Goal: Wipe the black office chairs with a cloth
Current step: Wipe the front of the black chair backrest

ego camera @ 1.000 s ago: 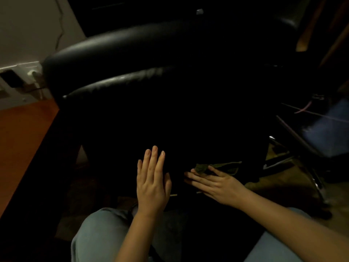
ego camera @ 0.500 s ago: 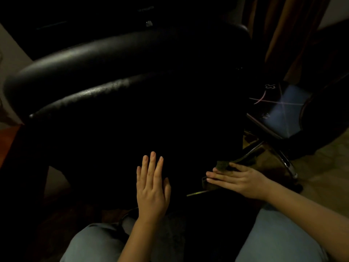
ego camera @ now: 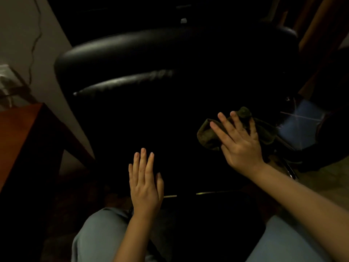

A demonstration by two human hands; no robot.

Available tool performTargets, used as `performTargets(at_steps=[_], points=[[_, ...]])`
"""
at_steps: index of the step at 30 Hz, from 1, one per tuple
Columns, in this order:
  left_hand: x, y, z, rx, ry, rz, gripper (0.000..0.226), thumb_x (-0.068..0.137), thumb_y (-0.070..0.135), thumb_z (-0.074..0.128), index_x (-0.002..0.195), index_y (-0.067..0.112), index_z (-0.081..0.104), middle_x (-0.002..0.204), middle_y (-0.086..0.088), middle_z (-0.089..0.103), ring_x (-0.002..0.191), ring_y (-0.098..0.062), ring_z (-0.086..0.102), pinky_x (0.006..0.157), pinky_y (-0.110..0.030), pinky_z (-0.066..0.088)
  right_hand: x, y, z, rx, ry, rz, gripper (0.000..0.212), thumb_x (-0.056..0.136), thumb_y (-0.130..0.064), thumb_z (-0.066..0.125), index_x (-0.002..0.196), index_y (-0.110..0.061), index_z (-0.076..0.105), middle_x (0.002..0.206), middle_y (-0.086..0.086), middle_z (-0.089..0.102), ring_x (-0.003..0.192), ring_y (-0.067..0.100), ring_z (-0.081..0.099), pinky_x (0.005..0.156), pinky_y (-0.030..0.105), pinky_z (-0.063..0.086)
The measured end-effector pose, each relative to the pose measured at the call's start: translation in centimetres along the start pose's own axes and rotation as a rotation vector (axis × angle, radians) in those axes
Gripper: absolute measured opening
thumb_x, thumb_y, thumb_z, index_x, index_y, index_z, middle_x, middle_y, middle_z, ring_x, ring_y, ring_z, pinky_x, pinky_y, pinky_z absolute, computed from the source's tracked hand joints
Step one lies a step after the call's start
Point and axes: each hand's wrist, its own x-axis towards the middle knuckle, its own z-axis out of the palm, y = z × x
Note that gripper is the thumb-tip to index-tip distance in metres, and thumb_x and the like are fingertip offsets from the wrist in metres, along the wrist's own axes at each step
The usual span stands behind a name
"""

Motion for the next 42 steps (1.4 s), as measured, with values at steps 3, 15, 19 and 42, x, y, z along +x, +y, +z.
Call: performTargets(at_steps=[3, 15, 19, 42], points=[[-1.4, -2.5, -1.5, 0.017, 0.013, -0.088, 0.047, 0.103, 0.029, 0.029, 0.145, 0.007, 0.032, 0.157, -0.008, 0.023, 0.147, -0.027, 0.017, 0.120, -0.046, 0.014, -0.4, -3.3, 1.8, -0.055, -0.047, -0.117, 0.060, 0.100, -0.032, 0.040, 0.154, -0.025, 0.017, 0.163, -0.002, 0.002, 0.149, 0.021, 0.006, 0.117, 0.050, 0.006], [-5.8, -10.5, -7.2, 0.131, 0.057, -0.304, 0.050, 0.096, 0.021, 0.037, 0.144, 0.005, 0.033, 0.156, -0.011, 0.024, 0.147, -0.024, 0.016, 0.119, -0.043, 0.017, -0.4, -20.3, 9.0, -0.089, -0.207, -0.598, 0.068, 0.088, -0.015, 0.041, 0.153, -0.021, 0.024, 0.161, 0.000, 0.016, 0.148, 0.016, 0.016, 0.118, 0.045, 0.000], [-6.6, -11.3, -7.6, 0.135, 0.036, -0.328, 0.052, 0.096, 0.023, 0.037, 0.145, 0.007, 0.030, 0.156, -0.008, 0.022, 0.148, -0.023, 0.016, 0.118, -0.044, 0.019, -0.6, -24.0, 11.0, -0.097, -0.225, -0.731, 0.067, 0.085, -0.012, 0.041, 0.151, -0.016, 0.029, 0.159, -0.002, 0.020, 0.146, 0.013, 0.016, 0.119, 0.044, -0.004], [-3.1, 1.8, 2.4, -0.134, -0.186, 0.029, 0.048, 0.102, 0.027, 0.032, 0.144, 0.005, 0.034, 0.155, -0.014, 0.027, 0.146, -0.030, 0.020, 0.119, -0.048, 0.019, -16.0, -1.8, 5.0, -0.397, -0.831, -0.640, 0.073, 0.076, -0.039, 0.077, 0.141, -0.018, 0.049, 0.158, 0.004, 0.026, 0.147, 0.024, -0.017, 0.119, 0.033, -0.009]])
